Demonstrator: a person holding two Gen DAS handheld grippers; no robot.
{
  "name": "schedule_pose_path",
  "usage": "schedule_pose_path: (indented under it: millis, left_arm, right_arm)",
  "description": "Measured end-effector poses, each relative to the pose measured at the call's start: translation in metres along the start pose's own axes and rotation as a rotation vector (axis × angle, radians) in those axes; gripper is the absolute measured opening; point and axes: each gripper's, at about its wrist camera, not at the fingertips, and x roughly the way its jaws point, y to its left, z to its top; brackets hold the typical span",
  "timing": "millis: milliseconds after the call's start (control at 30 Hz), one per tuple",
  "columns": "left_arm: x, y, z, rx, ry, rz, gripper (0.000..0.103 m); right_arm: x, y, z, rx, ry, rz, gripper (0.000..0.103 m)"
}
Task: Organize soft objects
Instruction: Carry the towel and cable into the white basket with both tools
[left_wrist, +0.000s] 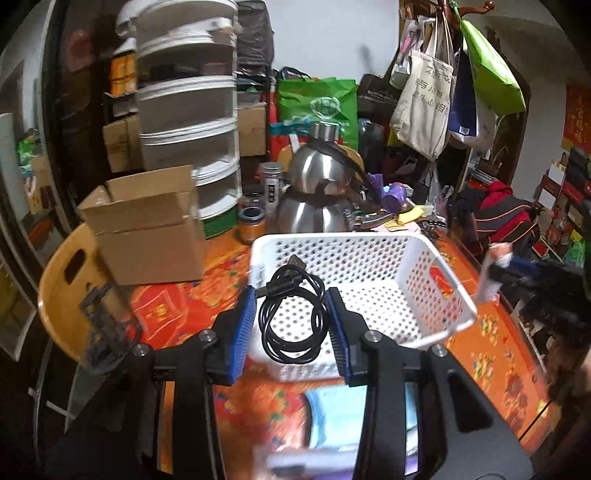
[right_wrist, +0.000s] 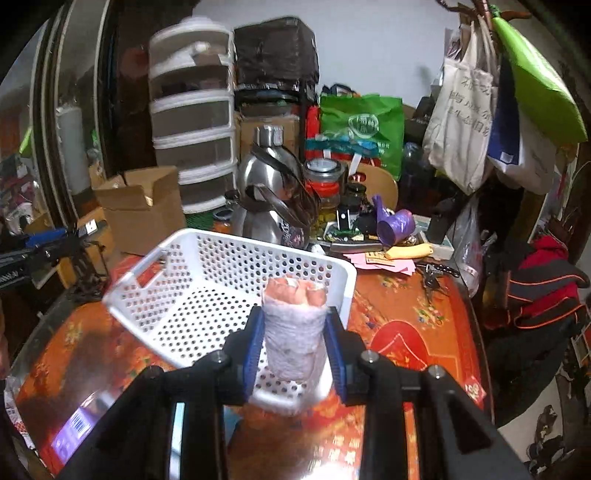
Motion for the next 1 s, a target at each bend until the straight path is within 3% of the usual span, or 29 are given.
schedule_pose_path:
  millis: [167, 433, 700, 1000]
  left_arm:
    - [0.065, -0.019, 0.034, 0.007, 0.111, -0.006, 0.036]
    - [0.161, -0.028, 0.02, -0.028, 0.303, 0.001, 0.036]
    - [0.201, -0.031, 0.002, -0.005, 0.387, 0.032, 0.036]
    - [0.212, -0.027, -0.009, -0.004, 0.401, 0.049, 0.037]
  right_arm:
    - [0.059, -0.001, 0.006, 0.023, 0.148, -0.012, 0.031]
    - [0.106, 0.002, -0.006, 0.02, 0.259, -0.038, 0.031]
    - [0.122, 0.009, -0.012, 0.004, 0.3, -0.024, 0.031]
    - [0.131, 0.008, -0.018, 0.014, 0.308, -0.027, 0.031]
